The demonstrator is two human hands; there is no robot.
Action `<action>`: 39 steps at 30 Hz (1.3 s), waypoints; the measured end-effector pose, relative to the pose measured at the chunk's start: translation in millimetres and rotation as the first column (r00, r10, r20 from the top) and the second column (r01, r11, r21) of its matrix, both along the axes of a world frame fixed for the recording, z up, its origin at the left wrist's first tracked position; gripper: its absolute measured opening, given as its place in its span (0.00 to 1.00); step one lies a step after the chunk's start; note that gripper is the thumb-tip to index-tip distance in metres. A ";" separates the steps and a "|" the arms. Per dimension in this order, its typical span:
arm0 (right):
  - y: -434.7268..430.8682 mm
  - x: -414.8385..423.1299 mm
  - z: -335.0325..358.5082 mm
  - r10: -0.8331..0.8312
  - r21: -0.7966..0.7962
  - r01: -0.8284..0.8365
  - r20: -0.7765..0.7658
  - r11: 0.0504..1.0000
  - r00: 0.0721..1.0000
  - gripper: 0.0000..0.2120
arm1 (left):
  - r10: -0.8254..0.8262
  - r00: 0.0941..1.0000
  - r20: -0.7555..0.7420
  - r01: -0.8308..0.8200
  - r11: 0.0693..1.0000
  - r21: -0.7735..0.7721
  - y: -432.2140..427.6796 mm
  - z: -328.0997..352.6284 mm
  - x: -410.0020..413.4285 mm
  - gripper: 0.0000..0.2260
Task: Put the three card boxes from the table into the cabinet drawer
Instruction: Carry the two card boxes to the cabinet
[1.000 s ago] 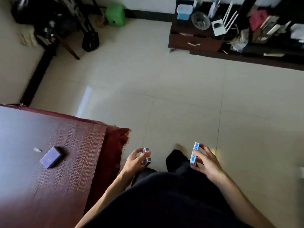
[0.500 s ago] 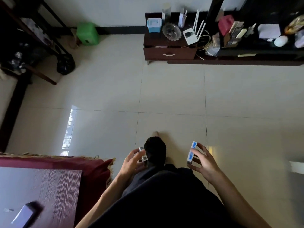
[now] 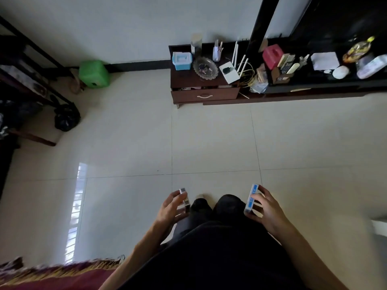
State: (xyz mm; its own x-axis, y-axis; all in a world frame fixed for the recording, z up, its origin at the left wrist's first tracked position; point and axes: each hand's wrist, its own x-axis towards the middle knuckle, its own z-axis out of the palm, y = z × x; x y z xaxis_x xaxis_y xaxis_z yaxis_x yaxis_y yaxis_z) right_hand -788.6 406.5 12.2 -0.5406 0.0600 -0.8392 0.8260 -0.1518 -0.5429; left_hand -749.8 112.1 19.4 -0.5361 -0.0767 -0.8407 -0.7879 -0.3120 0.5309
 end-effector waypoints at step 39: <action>-125.4 -540.1 -10.0 0.096 -0.045 -0.094 0.052 0.995 0.994 0.20 | 0.028 0.999 -0.019 -0.027 0.997 0.069 -114.8 1.8 -517.9 0.17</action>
State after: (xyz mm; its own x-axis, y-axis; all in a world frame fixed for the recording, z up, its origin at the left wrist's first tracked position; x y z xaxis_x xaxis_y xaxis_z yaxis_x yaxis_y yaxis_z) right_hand -1328.7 281.1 2.2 -0.4962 -0.0255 -0.8678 0.8655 -0.0931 -0.4921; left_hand -1267.7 -2.7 21.2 -0.5514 -0.0345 -0.8335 -0.7678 -0.3697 0.5233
